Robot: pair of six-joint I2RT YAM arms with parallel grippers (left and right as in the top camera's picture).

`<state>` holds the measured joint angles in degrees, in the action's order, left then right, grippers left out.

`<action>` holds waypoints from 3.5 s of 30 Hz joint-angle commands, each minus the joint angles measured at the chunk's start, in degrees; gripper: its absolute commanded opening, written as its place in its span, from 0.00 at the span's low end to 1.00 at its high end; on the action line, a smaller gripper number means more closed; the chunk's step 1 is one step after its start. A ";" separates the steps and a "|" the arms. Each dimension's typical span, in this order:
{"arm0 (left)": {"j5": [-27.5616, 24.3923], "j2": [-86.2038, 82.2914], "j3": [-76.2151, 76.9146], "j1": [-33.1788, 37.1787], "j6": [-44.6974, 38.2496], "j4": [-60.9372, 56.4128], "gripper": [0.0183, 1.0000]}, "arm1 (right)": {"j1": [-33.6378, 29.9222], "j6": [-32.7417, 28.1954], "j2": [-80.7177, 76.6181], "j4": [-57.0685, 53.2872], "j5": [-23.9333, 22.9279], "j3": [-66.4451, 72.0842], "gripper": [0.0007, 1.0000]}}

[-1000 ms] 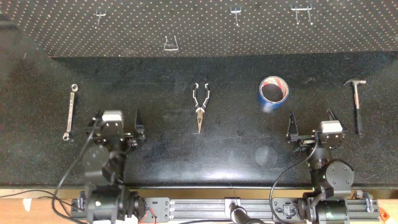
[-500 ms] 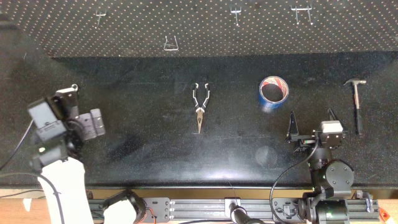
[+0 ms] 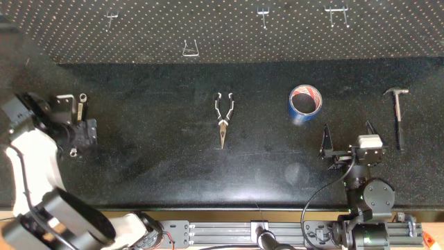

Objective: Place Tools Onto Pegboard

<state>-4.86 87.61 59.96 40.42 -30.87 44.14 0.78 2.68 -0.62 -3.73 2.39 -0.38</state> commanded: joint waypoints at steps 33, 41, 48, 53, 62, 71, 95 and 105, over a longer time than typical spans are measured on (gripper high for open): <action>-4.61 24.00 14.69 0.31 -7.10 -3.89 1.00 | 0.28 -0.59 0.50 -0.33 -0.48 0.15 0.98; -4.63 24.30 14.69 0.37 -5.38 -4.02 1.00 | 0.28 -0.59 0.50 -0.33 -0.48 0.15 0.98; -4.87 24.33 14.60 0.37 -5.33 -2.97 0.74 | 0.28 -0.59 0.50 -0.33 -0.48 0.15 0.98; -4.87 25.31 14.58 0.35 -0.83 -2.29 0.41 | 0.28 -0.59 0.50 -0.33 -0.48 0.15 0.98; -4.83 25.70 14.51 0.37 -1.11 -1.53 0.01 | 0.28 -0.59 0.50 -0.33 -0.48 0.15 0.98; -4.42 12.02 7.89 -2.16 -5.62 -9.92 0.01 | 0.28 -0.59 0.50 -0.33 -0.46 0.15 0.98; -0.98 -20.44 -23.04 -28.57 25.14 -51.93 0.01 | 0.28 -0.59 0.50 -0.33 -0.46 0.15 0.98; -0.96 -18.32 -14.80 -29.20 26.62 -52.11 0.01 | 0.28 -0.59 0.50 -0.33 -0.46 0.15 0.98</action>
<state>-6.44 68.82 42.06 11.77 -5.56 -7.42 0.78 2.68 -0.51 -3.77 2.17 -0.38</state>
